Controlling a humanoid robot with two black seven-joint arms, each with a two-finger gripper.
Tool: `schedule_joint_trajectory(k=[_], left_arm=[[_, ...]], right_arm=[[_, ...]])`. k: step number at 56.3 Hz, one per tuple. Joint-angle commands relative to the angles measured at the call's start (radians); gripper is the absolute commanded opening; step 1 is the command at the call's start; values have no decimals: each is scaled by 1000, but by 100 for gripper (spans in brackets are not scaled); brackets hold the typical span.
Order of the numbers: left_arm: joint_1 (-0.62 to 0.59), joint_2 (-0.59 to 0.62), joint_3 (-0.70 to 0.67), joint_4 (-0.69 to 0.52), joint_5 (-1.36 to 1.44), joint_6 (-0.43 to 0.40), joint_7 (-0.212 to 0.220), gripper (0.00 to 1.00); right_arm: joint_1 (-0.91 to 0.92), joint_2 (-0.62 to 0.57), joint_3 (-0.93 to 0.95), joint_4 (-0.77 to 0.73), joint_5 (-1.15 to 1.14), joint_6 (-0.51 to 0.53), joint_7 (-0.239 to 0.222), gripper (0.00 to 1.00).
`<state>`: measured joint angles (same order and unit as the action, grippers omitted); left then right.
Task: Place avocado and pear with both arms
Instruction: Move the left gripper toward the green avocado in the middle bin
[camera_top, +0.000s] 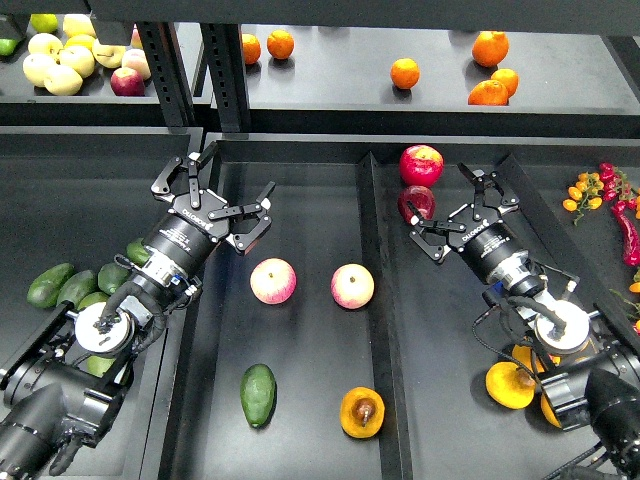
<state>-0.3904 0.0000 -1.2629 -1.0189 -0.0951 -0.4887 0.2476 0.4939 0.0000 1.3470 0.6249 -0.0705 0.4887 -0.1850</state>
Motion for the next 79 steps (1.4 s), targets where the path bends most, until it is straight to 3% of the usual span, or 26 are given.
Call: schedule_joint_trajectory(k=[1, 23, 31, 34, 40, 44, 57, 64, 79], left_arm=[[-1, 0, -1, -1, -2, 0, -1, 100], [-1, 0, 3, 23, -5, 0, -1, 100], [4, 0, -1, 36, -2, 0, 22, 100], [2, 0, -7, 37, -5, 0, 39, 100], [-8, 0, -19, 36, -12, 0, 134, 99], [-15, 0, -27, 36, -12, 0, 176, 99], [-114, 0, 0, 37, -12, 0, 241, 94], [-194, 0, 117, 59, -12, 0, 241, 93], [-335, 245, 511, 37, -23, 0, 241, 93]], right_arm=[[0, 0, 0, 7, 0, 0, 1, 100], [0, 0, -3, 9, 0, 0, 1, 100], [-1, 0, -2, 21, 0, 0, 1, 100], [-1, 0, -2, 21, 0, 0, 1, 100], [-5, 0, -2, 21, 0, 0, 1, 100], [-5, 0, -2, 21, 0, 0, 1, 100], [0, 0, 0, 21, 0, 0, 1, 100], [0, 0, 8, 21, 0, 0, 1, 100], [5, 0, 31, 21, 0, 0, 1, 100]])
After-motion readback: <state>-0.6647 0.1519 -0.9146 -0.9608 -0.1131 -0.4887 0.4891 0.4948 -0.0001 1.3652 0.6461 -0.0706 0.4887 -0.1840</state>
